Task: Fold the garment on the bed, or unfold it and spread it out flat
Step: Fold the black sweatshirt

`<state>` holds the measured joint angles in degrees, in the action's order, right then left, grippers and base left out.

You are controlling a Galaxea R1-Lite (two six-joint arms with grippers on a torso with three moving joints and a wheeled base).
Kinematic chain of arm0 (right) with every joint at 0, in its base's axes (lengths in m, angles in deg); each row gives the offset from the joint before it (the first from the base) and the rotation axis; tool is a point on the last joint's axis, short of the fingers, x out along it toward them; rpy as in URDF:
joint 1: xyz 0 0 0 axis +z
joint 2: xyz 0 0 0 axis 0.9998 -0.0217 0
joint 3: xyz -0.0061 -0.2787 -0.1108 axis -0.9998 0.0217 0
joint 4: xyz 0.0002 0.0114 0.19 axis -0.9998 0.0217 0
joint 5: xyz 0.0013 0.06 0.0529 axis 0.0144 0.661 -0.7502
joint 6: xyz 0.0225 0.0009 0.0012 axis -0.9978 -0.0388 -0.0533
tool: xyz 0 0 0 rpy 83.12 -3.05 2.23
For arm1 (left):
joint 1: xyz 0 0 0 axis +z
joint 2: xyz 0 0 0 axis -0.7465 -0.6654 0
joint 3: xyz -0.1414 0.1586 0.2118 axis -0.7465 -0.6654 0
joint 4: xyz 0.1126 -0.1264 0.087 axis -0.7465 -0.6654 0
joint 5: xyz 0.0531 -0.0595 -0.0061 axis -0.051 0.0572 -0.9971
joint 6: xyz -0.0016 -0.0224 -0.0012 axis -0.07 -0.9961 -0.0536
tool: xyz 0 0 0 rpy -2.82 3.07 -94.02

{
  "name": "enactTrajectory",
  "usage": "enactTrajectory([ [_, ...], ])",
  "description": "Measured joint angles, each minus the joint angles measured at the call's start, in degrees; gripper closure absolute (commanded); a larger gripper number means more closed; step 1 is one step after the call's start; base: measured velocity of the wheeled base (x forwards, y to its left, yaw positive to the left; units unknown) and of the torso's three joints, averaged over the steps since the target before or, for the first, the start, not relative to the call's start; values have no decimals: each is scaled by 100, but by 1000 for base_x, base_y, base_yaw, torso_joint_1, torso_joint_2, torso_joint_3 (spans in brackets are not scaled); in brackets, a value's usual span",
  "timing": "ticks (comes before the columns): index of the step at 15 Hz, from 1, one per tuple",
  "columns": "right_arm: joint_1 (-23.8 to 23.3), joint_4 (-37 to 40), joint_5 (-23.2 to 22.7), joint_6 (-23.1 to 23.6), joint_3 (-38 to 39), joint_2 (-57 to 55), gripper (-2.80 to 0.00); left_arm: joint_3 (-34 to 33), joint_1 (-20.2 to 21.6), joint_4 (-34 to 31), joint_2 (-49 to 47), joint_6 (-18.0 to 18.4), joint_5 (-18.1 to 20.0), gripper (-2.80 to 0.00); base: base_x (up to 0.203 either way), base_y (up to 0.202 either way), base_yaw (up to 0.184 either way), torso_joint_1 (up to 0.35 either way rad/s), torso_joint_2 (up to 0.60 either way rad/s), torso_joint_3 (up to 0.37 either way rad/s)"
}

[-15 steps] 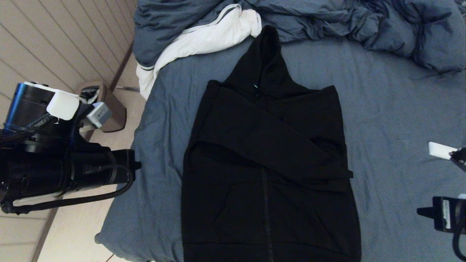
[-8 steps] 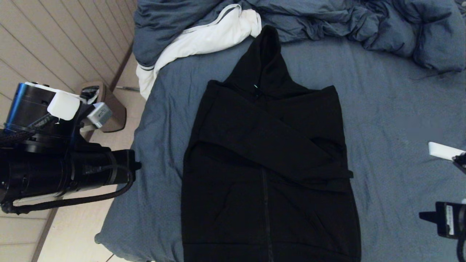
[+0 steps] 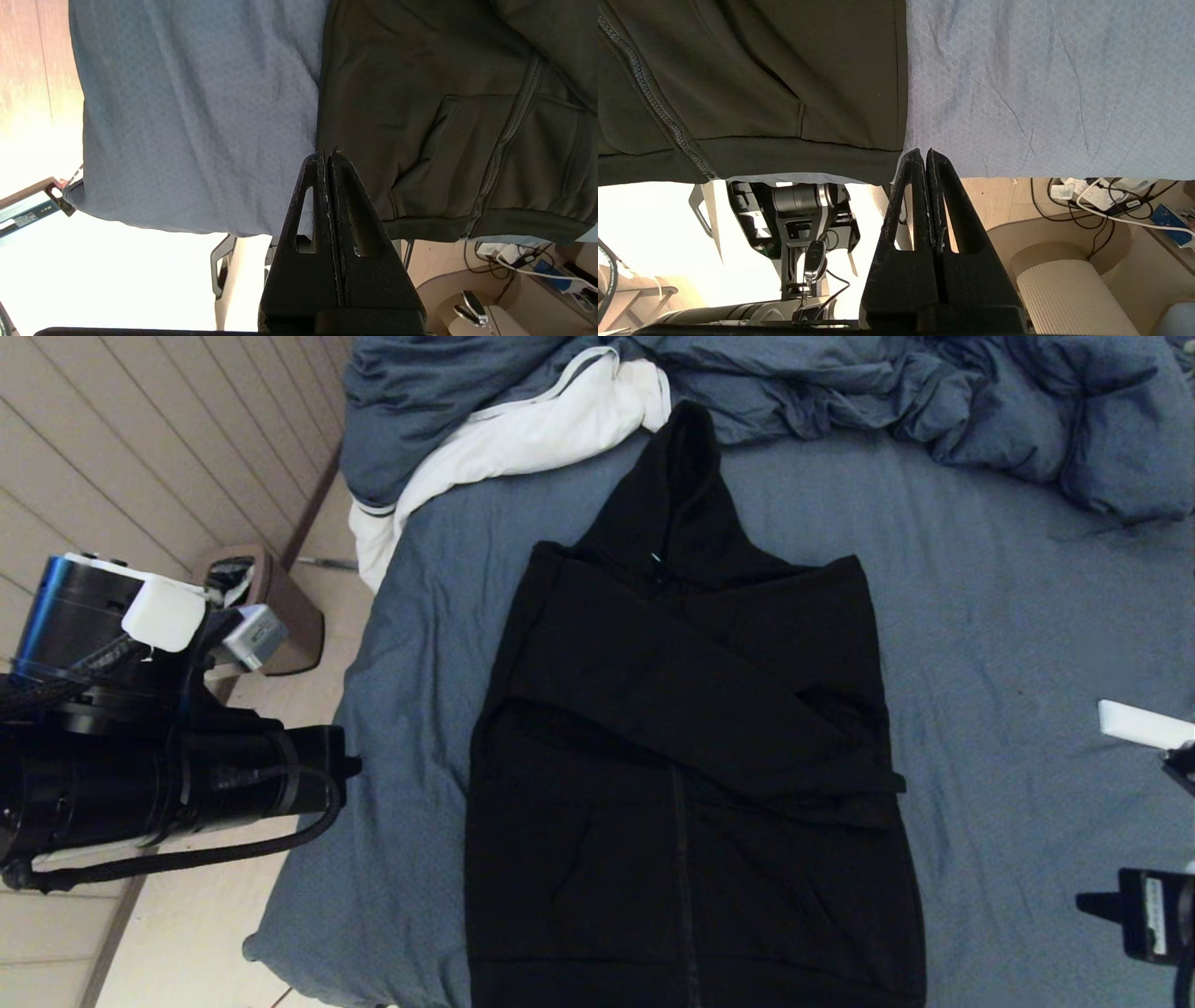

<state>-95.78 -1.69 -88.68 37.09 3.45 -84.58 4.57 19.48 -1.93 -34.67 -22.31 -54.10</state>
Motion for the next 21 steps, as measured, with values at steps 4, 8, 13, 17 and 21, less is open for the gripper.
enactTrajectory([
  [4, 0, 1, 0, 0, 83, 30, 0, -19, -2, -2, 5, -2, 2, 0, 0, 0, 0, 0, 0, 0],
  [8, 0, -2, 3, -6, 129, 73, 0, -23, -1, -5, 24, -11, 8, 0, 0, 0, 0, 0, 0, 0],
  [13, -11, -2, 17, 0, 190, 123, 0, -89, -2, 26, 30, -30, 41, 0, 0, 0, 0, 0, 0, 0],
  [17, -24, -5, 20, 3, 199, 201, 0, -108, -2, 29, 30, -50, 45, 0, 0, 0, 0, 0, 0, 0],
  [21, -6, -19, 11, -1, 274, 260, 0, -166, -2, 11, 94, -57, 4, 0, 0, 0, 0, -126, 276, 151],
])
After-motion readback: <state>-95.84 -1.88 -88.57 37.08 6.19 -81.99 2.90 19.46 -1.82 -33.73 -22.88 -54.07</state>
